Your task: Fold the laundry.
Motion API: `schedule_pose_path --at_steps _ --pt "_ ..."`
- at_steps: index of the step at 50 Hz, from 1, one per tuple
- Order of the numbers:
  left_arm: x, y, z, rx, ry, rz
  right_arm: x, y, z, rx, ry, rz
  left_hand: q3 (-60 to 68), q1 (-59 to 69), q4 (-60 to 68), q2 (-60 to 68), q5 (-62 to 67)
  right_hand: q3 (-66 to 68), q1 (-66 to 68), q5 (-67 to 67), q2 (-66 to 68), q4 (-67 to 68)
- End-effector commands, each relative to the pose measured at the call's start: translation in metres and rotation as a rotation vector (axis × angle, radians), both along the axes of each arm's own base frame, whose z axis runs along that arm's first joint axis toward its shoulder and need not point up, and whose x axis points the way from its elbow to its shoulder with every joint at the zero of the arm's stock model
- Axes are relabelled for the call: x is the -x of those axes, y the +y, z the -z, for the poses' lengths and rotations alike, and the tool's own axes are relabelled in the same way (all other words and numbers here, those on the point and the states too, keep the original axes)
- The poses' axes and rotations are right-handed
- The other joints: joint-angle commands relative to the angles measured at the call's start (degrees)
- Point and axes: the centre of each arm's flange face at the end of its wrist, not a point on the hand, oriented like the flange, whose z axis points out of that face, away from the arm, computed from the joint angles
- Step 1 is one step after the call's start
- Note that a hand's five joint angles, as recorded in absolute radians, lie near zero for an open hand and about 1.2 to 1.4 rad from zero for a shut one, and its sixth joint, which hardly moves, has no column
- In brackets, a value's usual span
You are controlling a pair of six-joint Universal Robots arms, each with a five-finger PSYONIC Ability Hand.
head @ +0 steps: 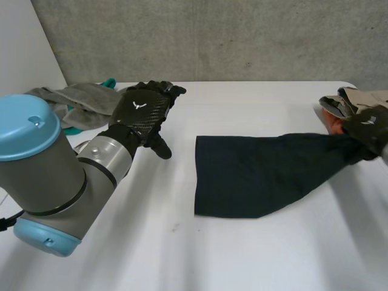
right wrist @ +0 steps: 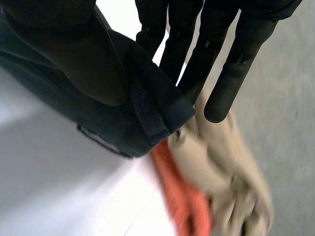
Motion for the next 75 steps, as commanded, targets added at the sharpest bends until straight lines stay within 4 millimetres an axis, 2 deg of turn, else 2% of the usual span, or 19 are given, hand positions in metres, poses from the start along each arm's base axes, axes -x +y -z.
schedule_pose_path --at_steps 1,5,7,11,14,16,19,25,28,30,36,41,47,54,58,65,69,70,75 --pt "-0.005 0.006 -0.002 -0.002 0.003 -0.003 -0.121 0.048 -0.017 0.209 0.047 -0.431 -1.9 -0.4 -1.3 -1.8 -2.7 12.5 18.4 13.8 12.8 11.3" --pt "-0.006 0.008 0.000 -0.004 0.002 -0.004 -0.169 0.089 -0.004 0.254 0.043 -0.683 -1.9 -0.4 -1.3 -1.8 -2.7 12.5 18.4 13.8 12.8 11.3" --pt "-0.007 0.008 0.000 -0.006 0.001 -0.006 -0.189 0.110 0.018 0.234 0.076 -0.800 -1.9 -0.4 -1.3 -1.8 -2.7 12.5 18.4 13.8 12.8 11.3" --pt "-0.007 0.006 -0.001 -0.002 0.003 -0.012 -0.211 0.142 0.053 0.201 0.167 -0.946 -1.9 -0.4 -1.3 -1.8 -2.7 12.5 18.4 13.8 12.8 11.3" --pt "-0.009 0.001 -0.005 0.015 0.012 -0.024 -0.217 0.152 0.057 0.210 0.196 -0.985 -1.8 -0.2 -1.2 -1.6 -2.6 10.7 16.7 12.0 11.0 9.6" --pt "-0.009 -0.004 -0.009 0.036 0.026 -0.030 -0.222 0.156 0.052 0.217 0.180 -0.994 -1.4 0.1 -0.8 -1.3 -2.2 -14.3 -8.3 -13.0 -14.0 -15.4" --pt "-0.008 -0.010 -0.019 0.079 0.047 -0.036 -0.218 0.150 0.041 0.152 0.066 -0.944 -1.1 0.5 -0.5 -0.9 -1.9 -57.5 -51.6 -56.2 -57.2 -58.7" --pt "0.006 -0.030 -0.042 0.165 0.099 -0.038 -0.200 0.133 -0.006 -0.056 -0.371 -0.739 -0.9 0.6 -0.3 -0.8 -1.7 -57.5 -51.6 -56.2 -57.2 -58.7" --pt "0.023 -0.035 -0.044 0.168 0.104 -0.010 -0.174 0.104 -0.022 -0.152 -0.590 -0.548 -0.4 1.1 0.2 -0.2 -1.2 -57.5 -51.6 -56.2 -57.2 -58.7" --pt "0.034 -0.032 -0.041 0.149 0.097 0.017 -0.150 0.082 -0.031 -0.165 -0.697 -0.405 -0.4 1.1 0.2 -0.2 -1.2 -57.5 -51.6 -56.2 -57.2 -58.7" --pt "0.081 -0.021 -0.007 0.045 0.036 0.112 -0.112 0.055 -0.042 -0.193 -0.721 -0.224 -0.4 1.1 0.2 -0.2 -1.2 -57.5 -51.6 -56.2 -57.2 -58.7" --pt "0.102 -0.014 0.037 -0.047 -0.040 0.094 -0.114 0.037 -0.016 -0.322 -0.666 -0.177 0.4 2.0 1.0 0.6 -0.4 -57.5 -51.6 -56.2 -57.2 -58.7" --pt "0.098 -0.016 0.092 -0.153 -0.169 -0.025 -0.119 0.021 0.021 -0.393 -0.534 -0.186 0.4 2.0 1.0 0.6 -0.4 -57.5 -51.6 -56.2 -57.2 -58.7" --pt "0.087 -0.011 0.125 -0.260 -0.285 -0.037 -0.119 0.014 0.061 -0.436 -0.441 -0.190 0.4 2.0 1.0 0.6 -0.4 -57.5 -51.6 -56.2 -57.2 -58.7" --pt "0.083 -0.009 0.130 -0.282 -0.340 -0.035 -0.119 0.012 0.072 -0.438 -0.399 -0.192 0.4 2.0 1.0 0.6 -0.4 -57.5 -51.6 -56.2 -57.2 -58.7" --pt "0.084 -0.004 0.108 -0.238 -0.344 -0.016 -0.119 0.014 0.048 -0.362 -0.362 -0.210 -0.1 1.5 0.5 0.1 -0.9 -57.5 -51.6 -56.2 -57.2 -58.7" --pt "0.082 -0.005 0.054 -0.153 -0.253 -0.022 -0.118 0.024 0.020 -0.293 -0.369 -0.225 -0.2 1.3 0.4 -0.1 -1.0 -57.5 -51.6 -56.2 -57.2 -58.7" --pt "0.081 -0.004 0.033 -0.115 -0.214 -0.021 -0.117 0.026 0.017 -0.284 -0.370 -0.227 -0.6 1.0 0.0 -0.4 -1.4 -57.5 -51.6 -56.2 -57.2 -58.7" --pt "0.083 0.001 -0.019 0.000 -0.095 0.042 -0.113 0.046 0.011 -0.211 -0.375 -0.227 -0.2 1.3 0.4 -0.1 -1.0 -57.5 -51.6 -56.2 -57.2 -58.7"
